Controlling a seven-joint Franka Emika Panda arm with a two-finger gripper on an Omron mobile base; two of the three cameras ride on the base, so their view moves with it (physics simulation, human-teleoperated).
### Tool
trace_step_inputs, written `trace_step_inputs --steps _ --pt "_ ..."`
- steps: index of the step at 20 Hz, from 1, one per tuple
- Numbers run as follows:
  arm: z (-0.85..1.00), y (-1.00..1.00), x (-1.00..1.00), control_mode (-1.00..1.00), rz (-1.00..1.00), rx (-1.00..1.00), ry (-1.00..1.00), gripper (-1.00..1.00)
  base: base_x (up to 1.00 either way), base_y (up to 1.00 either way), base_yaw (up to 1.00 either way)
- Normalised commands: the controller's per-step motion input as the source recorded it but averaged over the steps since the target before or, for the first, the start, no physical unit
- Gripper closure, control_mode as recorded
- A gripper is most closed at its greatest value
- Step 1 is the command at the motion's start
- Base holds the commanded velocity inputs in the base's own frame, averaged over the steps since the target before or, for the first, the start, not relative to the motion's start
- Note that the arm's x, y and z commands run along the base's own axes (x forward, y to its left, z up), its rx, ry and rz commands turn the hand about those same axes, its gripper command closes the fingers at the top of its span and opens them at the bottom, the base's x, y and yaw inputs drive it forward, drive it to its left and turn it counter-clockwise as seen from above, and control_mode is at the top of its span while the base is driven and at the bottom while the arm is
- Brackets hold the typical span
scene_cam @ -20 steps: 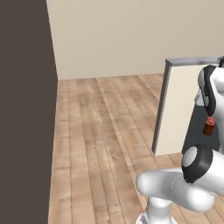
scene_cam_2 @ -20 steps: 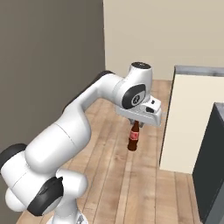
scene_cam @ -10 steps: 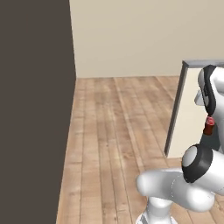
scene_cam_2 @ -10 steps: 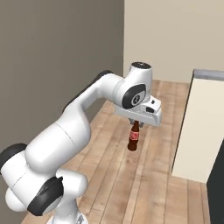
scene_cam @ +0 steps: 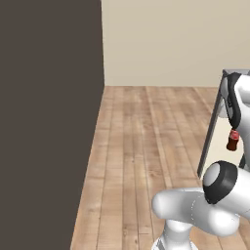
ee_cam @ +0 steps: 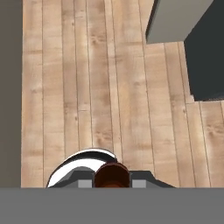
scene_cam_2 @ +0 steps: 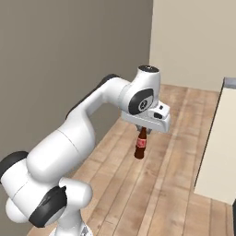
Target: Place the large bottle from the dining counter next to the other large bottle outside the sink, and place the small bottle from the dining counter next to the other small bottle inside the sink.
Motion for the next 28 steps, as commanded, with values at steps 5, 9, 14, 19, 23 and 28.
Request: trace_step_inputs --steps 5,9,14,19,23,28 --pt "0.00 0.00 0.00 1.00 0.00 0.00 0.00 1.00 -0.06 -0.14 0.22" --pt "0.00 0.00 0.00 1.00 0.00 0.00 0.00 1.00 -0.39 -0.42 0.15" --pt "0.00 0.00 0.00 1.00 0.00 0.00 0.00 1.00 -0.44 -0.67 -0.04" --pt "0.00 0.00 0.00 1.00 0.00 0.00 0.00 1.00 -0.26 -0.58 -0.11" --pt "0.00 0.00 0.00 1.00 0.00 0.00 0.00 1.00 -0.44 -0.56 -0.10" --pt "0.00 0.00 0.00 1.00 0.00 0.00 0.00 1.00 -0.81 -0.44 -0.06"
